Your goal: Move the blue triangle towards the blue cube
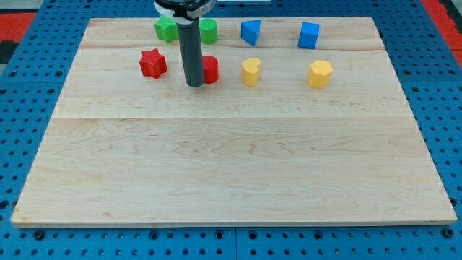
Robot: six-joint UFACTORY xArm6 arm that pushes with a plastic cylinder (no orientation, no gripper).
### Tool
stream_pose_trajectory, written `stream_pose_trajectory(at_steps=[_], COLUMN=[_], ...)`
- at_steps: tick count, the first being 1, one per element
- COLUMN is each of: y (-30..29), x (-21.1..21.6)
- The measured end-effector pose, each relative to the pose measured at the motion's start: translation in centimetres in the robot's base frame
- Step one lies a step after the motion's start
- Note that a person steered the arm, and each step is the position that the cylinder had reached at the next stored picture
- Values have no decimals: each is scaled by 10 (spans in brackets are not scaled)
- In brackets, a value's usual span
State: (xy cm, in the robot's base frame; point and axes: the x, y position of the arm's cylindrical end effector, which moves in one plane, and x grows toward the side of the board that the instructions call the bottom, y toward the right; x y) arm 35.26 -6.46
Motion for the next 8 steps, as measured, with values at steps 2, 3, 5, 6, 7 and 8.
stream_pose_trajectory(at_steps=[2,3,5,6,7,8], y=[16,27,75,88,107,129], x=[-51,-66,-121,-154,-160,-160])
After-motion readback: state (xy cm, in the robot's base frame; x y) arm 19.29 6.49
